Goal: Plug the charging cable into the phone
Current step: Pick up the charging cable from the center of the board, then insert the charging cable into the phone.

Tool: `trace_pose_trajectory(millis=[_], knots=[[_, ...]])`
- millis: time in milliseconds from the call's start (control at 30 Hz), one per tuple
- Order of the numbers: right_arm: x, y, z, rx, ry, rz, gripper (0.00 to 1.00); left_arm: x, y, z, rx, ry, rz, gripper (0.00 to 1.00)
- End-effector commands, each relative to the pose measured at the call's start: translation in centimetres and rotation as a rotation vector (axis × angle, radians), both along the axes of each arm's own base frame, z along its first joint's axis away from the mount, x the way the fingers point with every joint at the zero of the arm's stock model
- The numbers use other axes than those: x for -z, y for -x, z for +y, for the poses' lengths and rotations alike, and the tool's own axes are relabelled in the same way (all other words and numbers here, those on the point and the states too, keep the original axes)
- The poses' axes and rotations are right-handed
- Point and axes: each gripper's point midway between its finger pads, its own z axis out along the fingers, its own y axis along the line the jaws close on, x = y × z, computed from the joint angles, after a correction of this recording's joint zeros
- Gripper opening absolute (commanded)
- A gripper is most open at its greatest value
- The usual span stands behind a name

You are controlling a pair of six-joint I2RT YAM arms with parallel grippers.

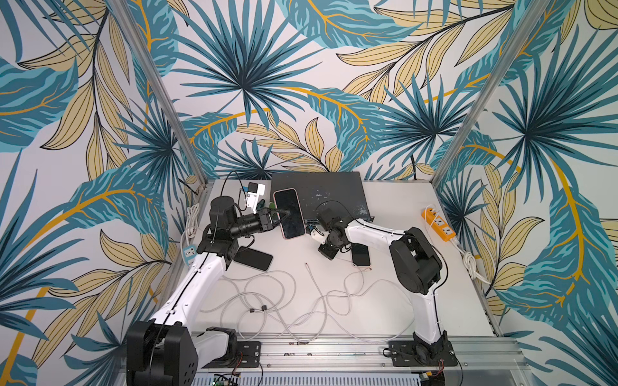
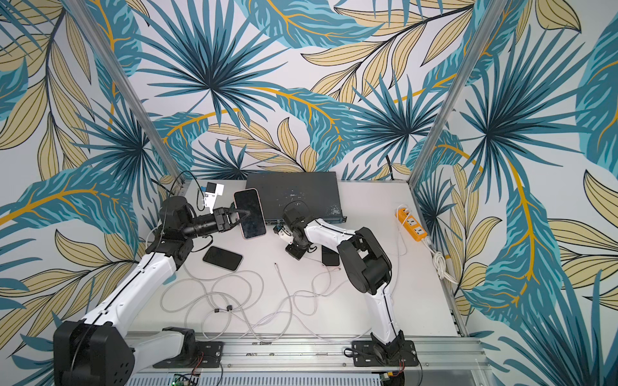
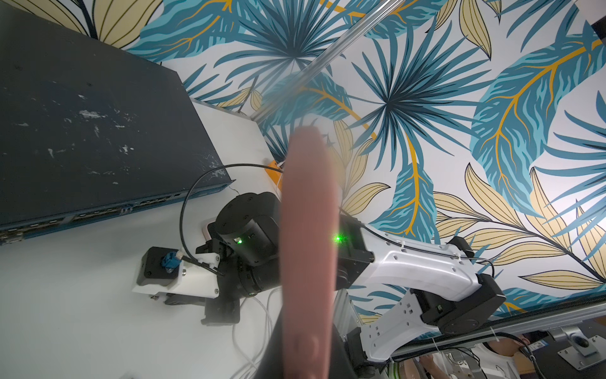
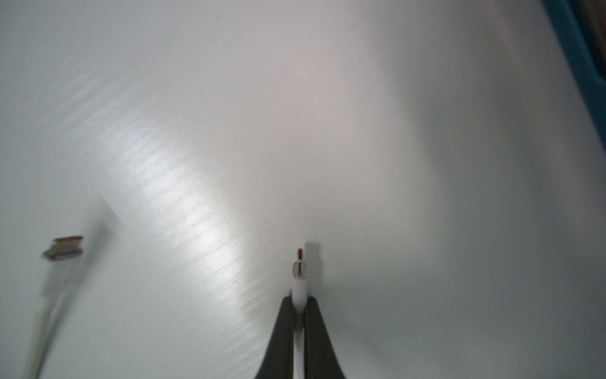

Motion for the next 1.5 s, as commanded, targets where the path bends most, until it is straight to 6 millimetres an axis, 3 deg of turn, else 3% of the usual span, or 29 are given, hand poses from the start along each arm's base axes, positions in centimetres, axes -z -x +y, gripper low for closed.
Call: trace_pose_trajectory(millis=[0, 133, 233, 333, 433, 567, 833, 1100, 1467], knots=[[-1.0, 0.7, -1.8, 0.043, -0.006, 0.096, 0.0, -2.4, 0.5, 0.2, 0.002, 0.021, -0.087, 0.0], [-10.9, 0.7, -0.7, 0.082, -0.359, 0.316, 0.0, -4.8, -0.3, 0.3, -0.014, 0.059, -0.119, 0.0], [-18.7, 1.9, -1.3, 0.041, -0.605, 0.441, 0.0, -7.3, -1.2, 0.2, -0.013, 0.096, -0.152, 0.0], [-24.6, 4.6, -2.1, -0.039, -0.777, 0.561, 0.0, -9.9, -2.0, -0.1, 0.0, 0.141, -0.191, 0.0], [-28.0, 5.8, -2.7, -0.058, -0.91, 0.631, 0.0, -12.0, -2.3, -1.3, 0.033, 0.163, -0.222, 0.0], [-29.8, 6.7, -3.1, -0.066, -0.99, 0.71, 0.0, -12.9, -2.2, -2.9, 0.067, 0.17, -0.241, 0.0], [-31.0, 8.3, -2.5, -0.117, -1.02, 0.777, 0.0, -12.4, -2.7, -4.6, 0.083, 0.196, -0.235, 0.0], [-31.2, 8.7, -2.0, -0.13, -1.029, 0.798, 0.0, -11.8, -3.5, -4.9, 0.09, 0.216, -0.22, 0.0], [-31.9, 8.5, -0.9, -0.14, -1.055, 0.874, 0.0, -11.5, -2.8, -5.1, 0.128, 0.245, -0.21, 0.0]])
